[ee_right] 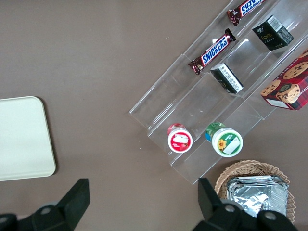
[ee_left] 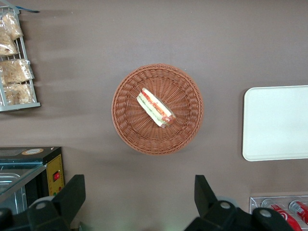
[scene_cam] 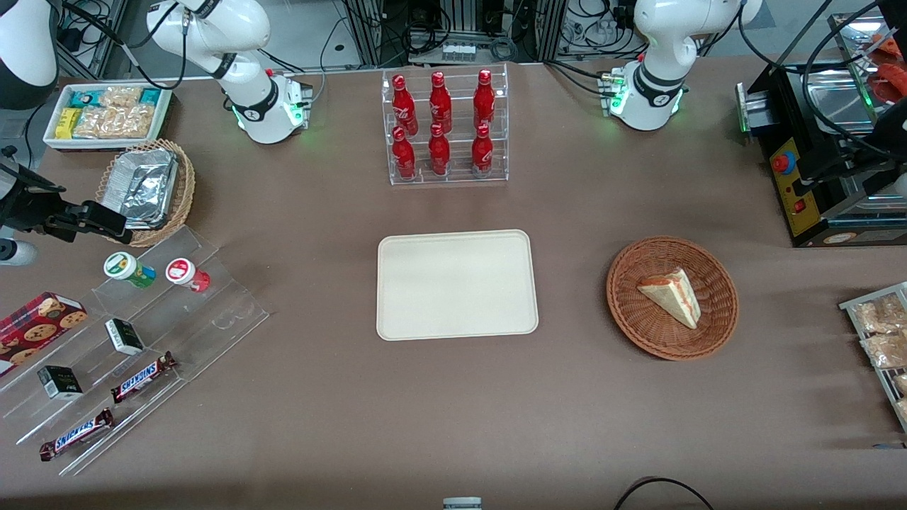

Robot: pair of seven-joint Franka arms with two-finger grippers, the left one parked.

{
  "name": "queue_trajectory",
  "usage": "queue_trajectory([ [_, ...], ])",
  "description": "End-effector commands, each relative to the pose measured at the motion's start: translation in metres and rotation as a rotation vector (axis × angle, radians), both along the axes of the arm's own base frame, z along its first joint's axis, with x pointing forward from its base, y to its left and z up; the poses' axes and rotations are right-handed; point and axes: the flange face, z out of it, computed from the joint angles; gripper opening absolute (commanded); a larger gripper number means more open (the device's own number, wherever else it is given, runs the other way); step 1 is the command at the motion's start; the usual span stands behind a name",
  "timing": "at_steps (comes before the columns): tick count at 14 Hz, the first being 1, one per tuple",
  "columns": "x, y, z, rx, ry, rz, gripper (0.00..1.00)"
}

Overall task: Place green gum on tray
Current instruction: 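Lower the open right gripper over the green-lidded gum bottle on the rack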

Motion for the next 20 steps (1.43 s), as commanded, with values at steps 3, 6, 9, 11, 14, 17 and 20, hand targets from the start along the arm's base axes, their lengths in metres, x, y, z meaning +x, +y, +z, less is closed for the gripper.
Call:
queue_trajectory([
  [3, 0.008, -0.005, -0.006, -0.002, -0.012, -0.014, 1.00],
  [6, 0.014, -0.019, -0.031, 0.024, -0.008, 0.032, 1.00],
  [9, 0.010, -0.039, -0.066, 0.028, -0.066, 0.108, 1.00],
  [11, 0.003, -0.057, -0.087, 0.016, -0.103, 0.226, 1.00],
  [14, -0.012, -0.086, -0.120, -0.027, -0.175, 0.454, 1.00],
  [17, -0.030, -0.107, -0.151, -0.054, -0.202, 0.564, 0.99],
  [20, -0.041, -0.116, -0.171, -0.062, -0.203, 0.599, 0.99],
])
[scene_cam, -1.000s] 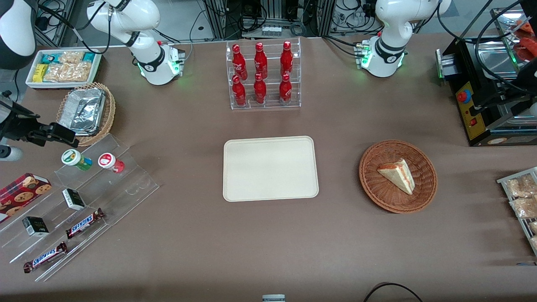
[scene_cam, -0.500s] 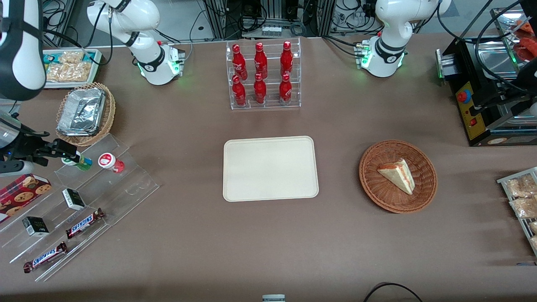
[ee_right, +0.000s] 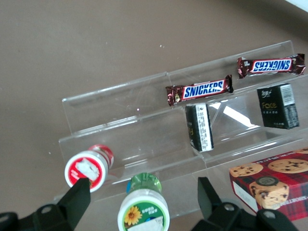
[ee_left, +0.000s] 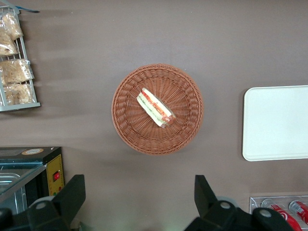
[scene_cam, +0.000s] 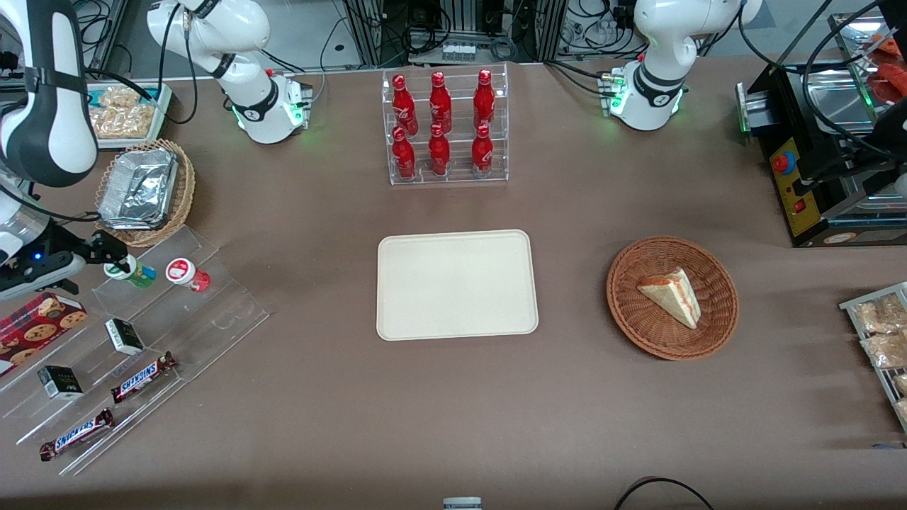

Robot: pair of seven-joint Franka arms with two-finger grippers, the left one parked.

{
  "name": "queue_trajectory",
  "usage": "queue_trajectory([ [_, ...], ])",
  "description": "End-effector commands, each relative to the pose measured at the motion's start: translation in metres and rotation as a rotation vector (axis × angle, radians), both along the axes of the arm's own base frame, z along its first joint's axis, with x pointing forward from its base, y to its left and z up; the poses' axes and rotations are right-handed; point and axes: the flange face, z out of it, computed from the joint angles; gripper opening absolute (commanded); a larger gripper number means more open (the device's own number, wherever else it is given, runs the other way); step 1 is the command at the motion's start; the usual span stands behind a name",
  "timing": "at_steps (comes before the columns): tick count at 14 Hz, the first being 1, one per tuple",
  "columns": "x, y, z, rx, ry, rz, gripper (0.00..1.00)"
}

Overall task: Place green gum on tray
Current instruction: 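Lower the open right gripper over the green-lidded gum bottle on the rack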

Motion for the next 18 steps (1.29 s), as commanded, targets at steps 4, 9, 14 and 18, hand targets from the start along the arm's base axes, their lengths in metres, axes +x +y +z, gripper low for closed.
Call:
queue_trajectory([
  [4, -0.021, -0.011, -0.018, 0.007, -0.017, 0.041, 0.99],
  [9, -0.023, -0.011, -0.041, 0.005, 0.001, 0.038, 0.99],
  [14, -0.031, -0.017, -0.050, 0.013, 0.021, 0.024, 0.99],
  [18, -0.032, -0.019, -0.051, 0.014, 0.025, 0.020, 0.99],
])
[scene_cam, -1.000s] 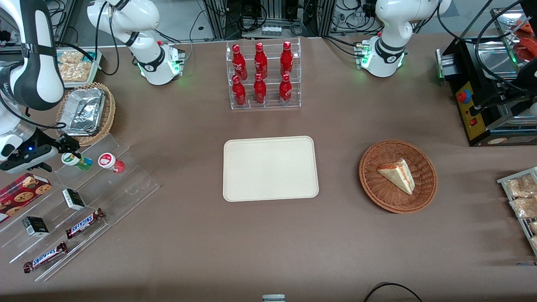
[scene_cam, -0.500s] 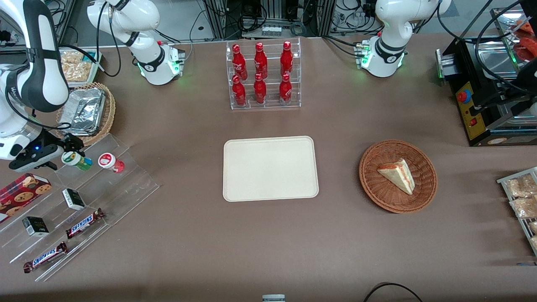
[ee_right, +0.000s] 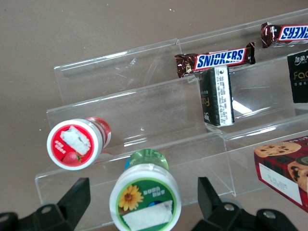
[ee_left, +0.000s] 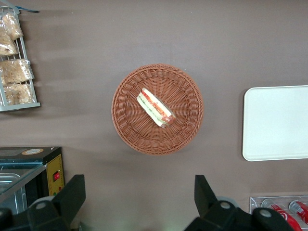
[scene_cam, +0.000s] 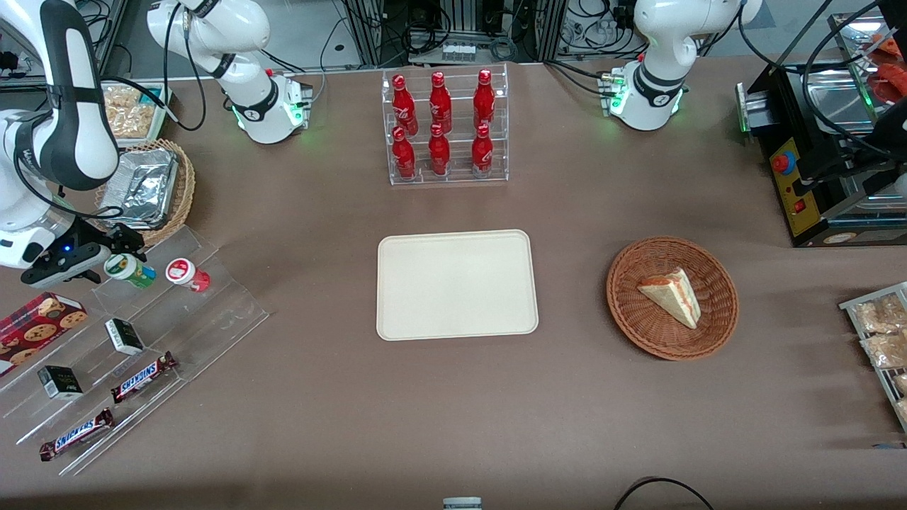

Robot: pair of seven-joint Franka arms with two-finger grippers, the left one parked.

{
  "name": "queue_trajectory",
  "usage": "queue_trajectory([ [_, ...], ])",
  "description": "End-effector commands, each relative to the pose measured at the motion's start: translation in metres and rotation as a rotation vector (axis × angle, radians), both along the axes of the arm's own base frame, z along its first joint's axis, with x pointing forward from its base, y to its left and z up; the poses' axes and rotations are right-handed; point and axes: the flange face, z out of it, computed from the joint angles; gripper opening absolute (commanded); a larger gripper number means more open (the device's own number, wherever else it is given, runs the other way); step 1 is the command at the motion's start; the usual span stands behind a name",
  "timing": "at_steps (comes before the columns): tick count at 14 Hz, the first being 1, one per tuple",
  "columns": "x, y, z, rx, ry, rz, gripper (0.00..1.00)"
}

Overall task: Place green gum on tray
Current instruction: 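Close the right gripper on the green-lidded gum bottle and lift it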

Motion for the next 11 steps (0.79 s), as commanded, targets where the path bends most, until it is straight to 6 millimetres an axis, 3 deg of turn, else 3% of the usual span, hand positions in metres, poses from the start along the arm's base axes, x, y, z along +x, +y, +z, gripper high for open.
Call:
queue_trajectory([
  [1, -0.004, -0.003, -0.003, 0.011, -0.014, 0.002, 0.99],
  [2, -0.004, -0.003, -0.004, 0.011, -0.012, 0.002, 0.97],
  [3, -0.004, -0.002, -0.004, 0.011, -0.011, 0.005, 0.80],
  [5, -0.004, -0.002, -0.003, 0.013, -0.007, 0.008, 0.13],
  [6, -0.003, -0.001, -0.002, 0.009, -0.007, 0.014, 0.00],
  [9, 0.001, -0.001, 0.010, -0.002, -0.017, 0.050, 0.00],
  [11, 0.011, 0.002, 0.032, 0.000, -0.018, 0.060, 0.00],
])
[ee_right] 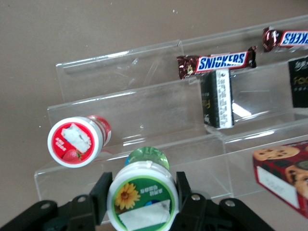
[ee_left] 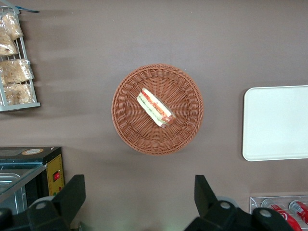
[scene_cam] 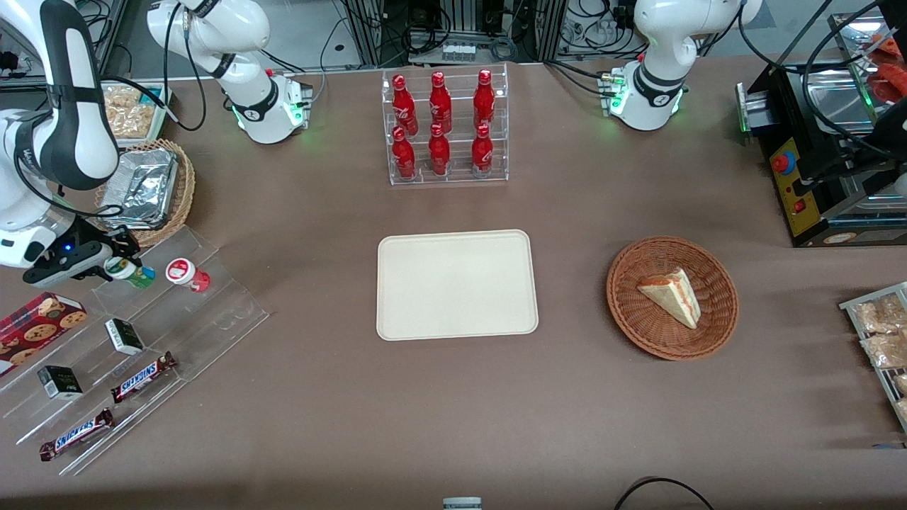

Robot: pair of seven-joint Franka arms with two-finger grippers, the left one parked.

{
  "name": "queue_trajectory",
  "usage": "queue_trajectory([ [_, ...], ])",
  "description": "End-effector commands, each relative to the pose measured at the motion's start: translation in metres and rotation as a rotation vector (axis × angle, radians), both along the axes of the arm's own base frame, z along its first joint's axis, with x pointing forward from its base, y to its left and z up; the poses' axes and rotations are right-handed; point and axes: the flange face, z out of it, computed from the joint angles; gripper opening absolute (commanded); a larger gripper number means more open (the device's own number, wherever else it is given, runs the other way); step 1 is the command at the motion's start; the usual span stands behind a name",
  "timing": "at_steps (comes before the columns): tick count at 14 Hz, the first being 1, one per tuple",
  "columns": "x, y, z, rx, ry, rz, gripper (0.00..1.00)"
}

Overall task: Place green gum on tray
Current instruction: 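Close the right gripper on the green-lidded gum bottle and lift it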

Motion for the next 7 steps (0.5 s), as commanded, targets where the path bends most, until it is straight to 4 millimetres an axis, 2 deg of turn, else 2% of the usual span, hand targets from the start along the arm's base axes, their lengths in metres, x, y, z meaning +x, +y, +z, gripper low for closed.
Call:
queue_trajectory([
  [1, 0.014, 0.004, 0.043, 0.013, 0.002, 0.029, 0.00],
  [4, 0.031, 0.025, 0.100, 0.037, 0.042, 0.067, 0.00],
  [6, 0.038, 0.045, 0.126, 0.047, 0.045, 0.061, 0.00],
  [7, 0.042, 0.064, 0.136, 0.053, 0.058, 0.044, 0.00],
])
